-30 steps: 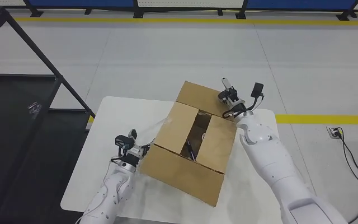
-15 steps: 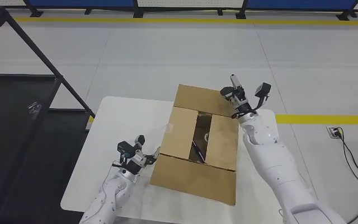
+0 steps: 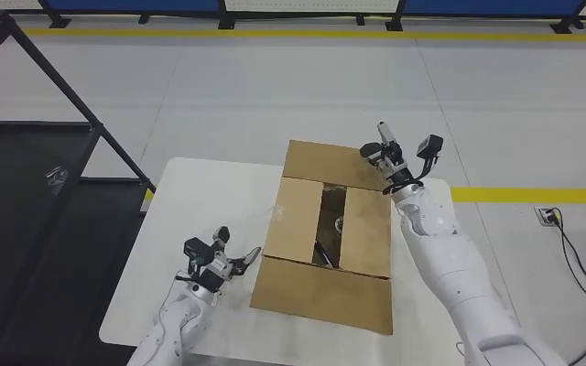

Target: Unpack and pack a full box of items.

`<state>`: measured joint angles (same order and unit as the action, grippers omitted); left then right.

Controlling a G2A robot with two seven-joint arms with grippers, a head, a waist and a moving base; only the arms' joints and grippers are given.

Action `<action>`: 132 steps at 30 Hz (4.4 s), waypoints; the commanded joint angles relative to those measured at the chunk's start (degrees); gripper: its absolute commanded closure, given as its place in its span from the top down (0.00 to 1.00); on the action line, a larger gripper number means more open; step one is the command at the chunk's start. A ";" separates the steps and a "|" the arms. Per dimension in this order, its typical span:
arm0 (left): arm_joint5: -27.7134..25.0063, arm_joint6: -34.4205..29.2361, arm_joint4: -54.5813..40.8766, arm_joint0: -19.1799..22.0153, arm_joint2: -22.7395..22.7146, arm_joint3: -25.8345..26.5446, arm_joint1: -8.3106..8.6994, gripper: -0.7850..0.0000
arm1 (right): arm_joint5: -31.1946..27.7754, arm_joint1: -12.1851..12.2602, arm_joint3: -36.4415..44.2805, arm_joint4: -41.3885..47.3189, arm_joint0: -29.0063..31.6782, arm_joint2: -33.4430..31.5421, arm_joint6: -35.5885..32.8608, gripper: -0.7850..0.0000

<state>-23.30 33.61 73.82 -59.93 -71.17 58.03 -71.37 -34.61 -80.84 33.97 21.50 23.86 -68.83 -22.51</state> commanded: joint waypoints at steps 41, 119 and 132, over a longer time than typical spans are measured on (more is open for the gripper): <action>30.77 7.13 5.03 19.70 2.53 -33.90 -4.06 1.00 | 2.09 -0.79 -2.01 -2.67 -1.12 -1.35 0.00 1.00; -9.66 -10.47 -28.72 -5.35 -15.03 11.03 2.47 1.00 | 21.81 2.70 12.13 -13.59 3.58 -1.68 -40.85 1.00; -18.86 -23.60 -37.46 -9.56 -15.08 19.32 3.05 1.00 | 26.54 0.72 9.34 -14.84 1.37 5.57 -37.66 1.00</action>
<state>-41.43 10.91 37.38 -69.11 -86.32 76.69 -68.35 -8.45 -79.83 44.27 7.32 25.93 -64.13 -61.20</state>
